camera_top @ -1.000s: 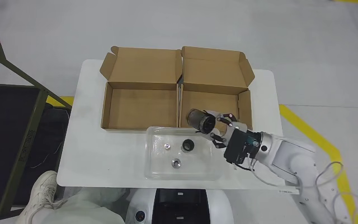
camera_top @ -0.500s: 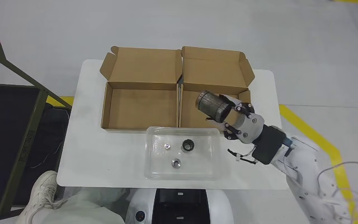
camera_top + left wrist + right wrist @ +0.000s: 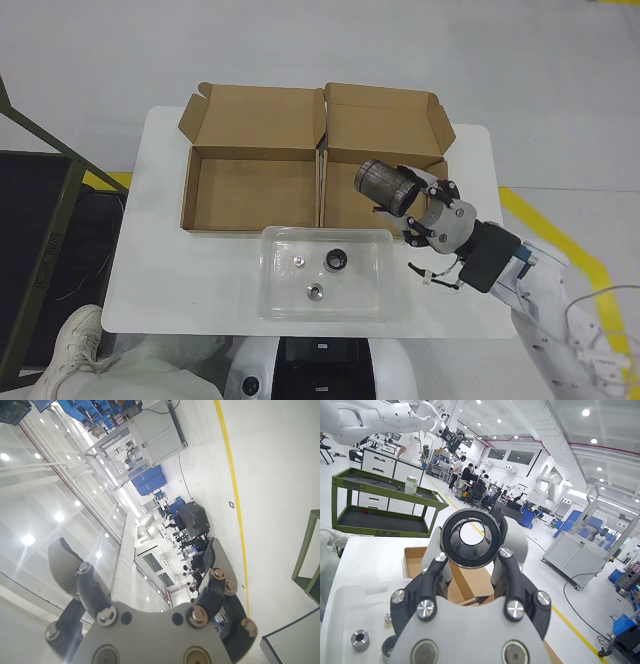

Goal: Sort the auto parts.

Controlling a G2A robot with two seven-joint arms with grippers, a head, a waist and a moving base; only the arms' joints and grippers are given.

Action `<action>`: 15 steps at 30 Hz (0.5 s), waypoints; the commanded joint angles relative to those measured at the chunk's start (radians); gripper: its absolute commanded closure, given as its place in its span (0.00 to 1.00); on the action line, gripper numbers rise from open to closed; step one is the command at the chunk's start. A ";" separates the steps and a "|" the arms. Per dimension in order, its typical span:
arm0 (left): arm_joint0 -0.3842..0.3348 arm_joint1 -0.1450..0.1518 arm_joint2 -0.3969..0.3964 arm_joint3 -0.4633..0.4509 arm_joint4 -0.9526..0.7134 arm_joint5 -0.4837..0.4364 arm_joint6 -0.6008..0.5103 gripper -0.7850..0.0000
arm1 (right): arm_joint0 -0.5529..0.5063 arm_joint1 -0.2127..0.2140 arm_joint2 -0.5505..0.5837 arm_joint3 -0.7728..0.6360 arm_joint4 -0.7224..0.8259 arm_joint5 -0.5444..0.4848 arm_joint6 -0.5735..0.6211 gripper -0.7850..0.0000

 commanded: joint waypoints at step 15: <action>0.000 0.000 0.000 0.000 0.000 0.000 0.000 0.00 | 0.032 -0.011 -0.041 0.039 0.021 0.002 0.084 1.00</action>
